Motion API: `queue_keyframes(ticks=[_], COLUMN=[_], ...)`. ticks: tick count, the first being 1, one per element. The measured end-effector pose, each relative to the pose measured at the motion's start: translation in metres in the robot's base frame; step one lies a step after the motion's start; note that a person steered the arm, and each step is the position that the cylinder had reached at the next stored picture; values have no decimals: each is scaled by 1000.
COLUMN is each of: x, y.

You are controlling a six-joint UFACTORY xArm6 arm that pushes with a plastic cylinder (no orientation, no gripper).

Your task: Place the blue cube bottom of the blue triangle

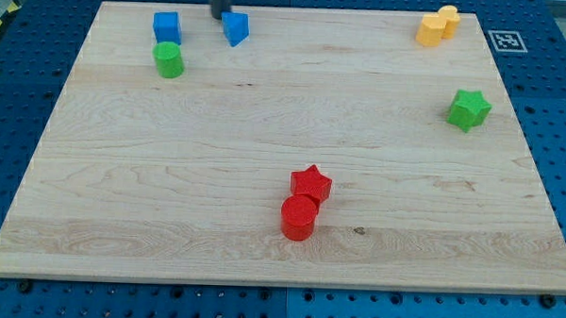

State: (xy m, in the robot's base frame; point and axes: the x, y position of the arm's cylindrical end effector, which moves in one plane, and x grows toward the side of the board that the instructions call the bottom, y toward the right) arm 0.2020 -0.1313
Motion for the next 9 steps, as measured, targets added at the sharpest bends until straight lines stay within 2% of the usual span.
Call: queue_keyframes(ticks=[2,3,4,6,7,8,9], x=[-4,22,49,52,54,73,110], y=[-85,-93,-85,-61,-27,1,23])
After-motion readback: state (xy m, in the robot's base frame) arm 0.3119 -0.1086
